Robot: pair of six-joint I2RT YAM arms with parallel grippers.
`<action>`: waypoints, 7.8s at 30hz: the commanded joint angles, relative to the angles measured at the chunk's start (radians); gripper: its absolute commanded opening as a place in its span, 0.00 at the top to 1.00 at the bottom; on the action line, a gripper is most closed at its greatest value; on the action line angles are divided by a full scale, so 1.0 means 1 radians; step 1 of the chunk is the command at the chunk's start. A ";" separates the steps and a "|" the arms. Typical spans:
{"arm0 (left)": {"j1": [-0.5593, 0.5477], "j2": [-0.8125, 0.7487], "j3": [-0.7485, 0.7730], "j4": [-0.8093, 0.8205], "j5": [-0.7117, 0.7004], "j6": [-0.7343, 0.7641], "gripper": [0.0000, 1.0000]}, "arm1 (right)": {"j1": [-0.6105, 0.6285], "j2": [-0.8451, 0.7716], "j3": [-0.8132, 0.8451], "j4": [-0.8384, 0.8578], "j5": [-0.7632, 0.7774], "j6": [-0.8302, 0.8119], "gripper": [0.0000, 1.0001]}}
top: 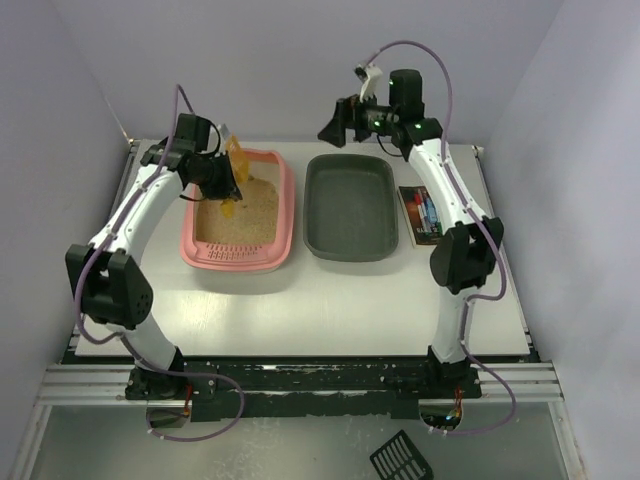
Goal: Clean the litter box
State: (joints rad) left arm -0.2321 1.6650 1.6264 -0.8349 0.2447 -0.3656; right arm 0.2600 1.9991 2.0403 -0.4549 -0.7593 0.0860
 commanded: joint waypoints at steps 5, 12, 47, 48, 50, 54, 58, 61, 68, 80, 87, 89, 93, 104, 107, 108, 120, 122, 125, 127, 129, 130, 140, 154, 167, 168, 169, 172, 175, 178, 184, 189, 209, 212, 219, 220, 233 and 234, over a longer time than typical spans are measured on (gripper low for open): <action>0.008 0.108 0.020 -0.115 -0.097 -0.085 0.93 | 0.127 0.294 0.319 -0.070 0.481 0.034 0.00; 0.027 0.127 -0.015 -0.139 -0.064 -0.119 0.93 | 0.192 0.396 0.336 -0.002 0.464 0.114 0.00; -0.007 0.260 0.150 -0.402 -0.388 0.017 0.93 | 0.307 0.452 0.296 -0.024 0.471 0.136 0.00; -0.025 0.272 0.151 -0.404 -0.397 0.017 0.93 | 0.309 0.452 0.297 -0.025 0.474 0.136 0.00; -0.060 0.296 0.157 -0.410 -0.407 0.020 0.93 | 0.311 0.449 0.296 -0.027 0.479 0.138 0.00; -0.123 0.362 0.187 -0.413 -0.348 0.032 0.93 | 0.314 0.444 0.290 -0.028 0.485 0.140 0.00; -0.150 0.413 0.216 -0.418 -0.274 0.035 0.93 | 0.313 0.438 0.280 -0.028 0.497 0.136 0.00; -0.154 0.428 0.186 -0.383 -0.213 0.044 0.93 | 0.315 0.436 0.275 -0.028 0.504 0.134 0.00; -0.153 0.406 0.044 -0.202 0.029 0.050 0.93 | 0.314 0.421 0.268 -0.026 0.509 0.135 0.00; -0.096 0.395 -0.042 -0.010 0.273 0.059 0.93 | 0.314 0.400 0.236 -0.012 0.517 0.121 0.00; -0.055 0.342 -0.012 -0.056 0.140 0.038 0.93 | 0.312 0.394 0.222 -0.004 0.510 0.119 0.00; -0.055 0.334 0.027 -0.111 0.035 0.039 0.93 | 0.312 0.386 0.213 0.002 0.513 0.119 0.00; -0.056 0.312 0.092 -0.204 -0.126 0.048 0.93 | 0.312 0.366 0.191 0.021 0.511 0.121 0.00; -0.084 0.297 0.199 -0.385 -0.386 0.040 0.93 | 0.312 0.356 0.174 0.037 0.492 0.130 0.00; -0.087 0.291 0.196 -0.394 -0.464 0.032 0.93 | 0.312 0.363 0.181 0.035 0.479 0.138 0.00; -0.087 0.293 0.191 -0.394 -0.478 0.030 0.93 | 0.312 0.365 0.182 0.035 0.473 0.142 0.00; -0.107 0.357 0.126 -0.324 -0.596 0.035 0.93 | 0.312 0.341 0.145 0.052 0.430 0.158 0.00; -0.105 0.362 0.110 -0.288 -0.558 0.042 0.93 | 0.313 0.332 0.134 0.057 0.426 0.157 0.00; -0.105 0.376 0.096 -0.243 -0.491 0.061 0.93 | 0.312 0.321 0.126 0.061 0.431 0.156 0.00; -0.105 0.379 0.083 -0.205 -0.439 0.074 0.93 | 0.312 0.317 0.124 0.060 0.441 0.155 0.00; -0.105 0.378 0.075 -0.173 -0.397 0.082 0.93 | 0.312 0.313 0.122 0.061 0.446 0.151 0.00; -0.105 0.378 0.073 -0.155 -0.380 0.086 0.93 | 0.312 0.311 0.121 0.061 0.447 0.150 0.00; -0.070 0.355 -0.006 -0.017 -0.176 0.098 0.93 | 0.312 0.310 0.117 0.061 0.443 0.147 0.00; 0.058 0.289 -0.216 0.250 0.224 0.015 0.93 | 0.311 0.311 0.111 0.065 0.436 0.149 0.00; 0.065 0.251 -0.244 0.270 0.334 0.008 0.93 | 0.308 0.316 0.108 0.068 0.431 0.152 0.00; 0.066 0.248 -0.250 0.280 0.347 0.003 0.93 | 0.308 0.316 0.106 0.069 0.430 0.152 0.00; 0.068 0.245 -0.258 0.291 0.363 -0.002 0.93 | 0.307 0.315 0.105 0.070 0.431 0.151 0.00; 0.076 0.226 -0.295 0.339 0.416 -0.017 0.93 | 0.308 0.313 0.101 0.070 0.435 0.148 0.00; 0.089 0.204 -0.340 0.383 0.455 -0.025 0.93 | 0.308 0.313 0.102 0.069 0.436 0.147 0.00; 0.100 0.190 -0.362 0.377 0.455 -0.014 0.93 | 0.307 0.314 0.102 0.069 0.433 0.149 0.00; 0.114 0.149 -0.393 0.394 0.480 -0.015 0.93 | 0.307 0.313 0.097 0.071 0.431 0.149 0.00; 0.122 0.108 -0.425 0.428 0.505 -0.023 0.93 | 0.306 0.305 0.086 0.078 0.431 0.147 0.00; 0.172 0.005 -0.433 0.388 0.555 -0.031 0.93 | 0.285 0.274 0.113 0.050 0.383 0.086 0.00; 0.184 -0.025 -0.474 0.433 0.599 -0.059 0.93 | 0.271 0.242 0.091 0.053 0.316 0.057 0.00; 0.196 -0.108 -0.549 0.538 0.707 -0.110 0.93 | 0.174 0.106 -0.002 0.055 -0.056 -0.035 0.00; 0.197 -0.129 -0.568 0.557 0.706 -0.106 0.93 | 0.144 0.085 -0.024 0.066 -0.115 -0.030 0.00; 0.206 -0.291 -0.922 1.231 0.682 -0.333 0.93 | -0.141 -0.157 -0.378 -0.145 -0.196 -0.270 0.00; 0.206 -0.279 -0.929 1.269 0.686 -0.362 0.93 | -0.149 -0.162 -0.403 -0.178 -0.184 -0.294 0.00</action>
State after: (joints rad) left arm -0.0399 1.3682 0.7204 0.1589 0.9054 -0.6178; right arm 0.1066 1.8565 1.7020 -0.4595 -0.9432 -0.0574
